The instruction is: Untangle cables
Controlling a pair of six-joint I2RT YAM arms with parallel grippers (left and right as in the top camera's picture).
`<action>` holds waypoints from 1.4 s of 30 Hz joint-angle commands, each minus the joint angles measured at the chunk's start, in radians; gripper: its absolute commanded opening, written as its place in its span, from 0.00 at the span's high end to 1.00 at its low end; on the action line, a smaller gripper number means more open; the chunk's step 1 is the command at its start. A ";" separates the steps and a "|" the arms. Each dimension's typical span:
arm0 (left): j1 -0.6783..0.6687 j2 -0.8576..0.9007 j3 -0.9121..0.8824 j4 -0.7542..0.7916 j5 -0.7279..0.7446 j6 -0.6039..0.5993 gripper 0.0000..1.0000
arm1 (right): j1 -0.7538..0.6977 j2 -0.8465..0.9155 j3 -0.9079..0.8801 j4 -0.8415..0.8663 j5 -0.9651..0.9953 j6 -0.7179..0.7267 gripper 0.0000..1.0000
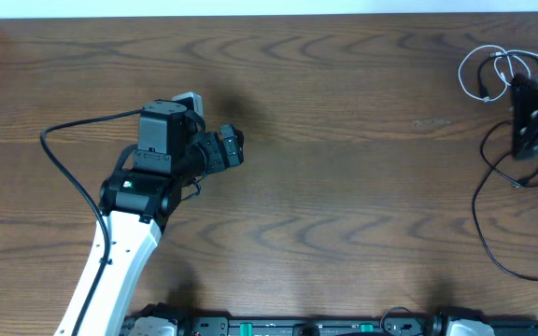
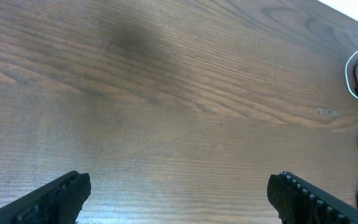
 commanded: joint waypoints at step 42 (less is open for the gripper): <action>0.003 0.000 0.019 -0.002 -0.013 0.014 0.04 | 0.114 -1.111 -1.976 1.471 0.290 0.006 0.01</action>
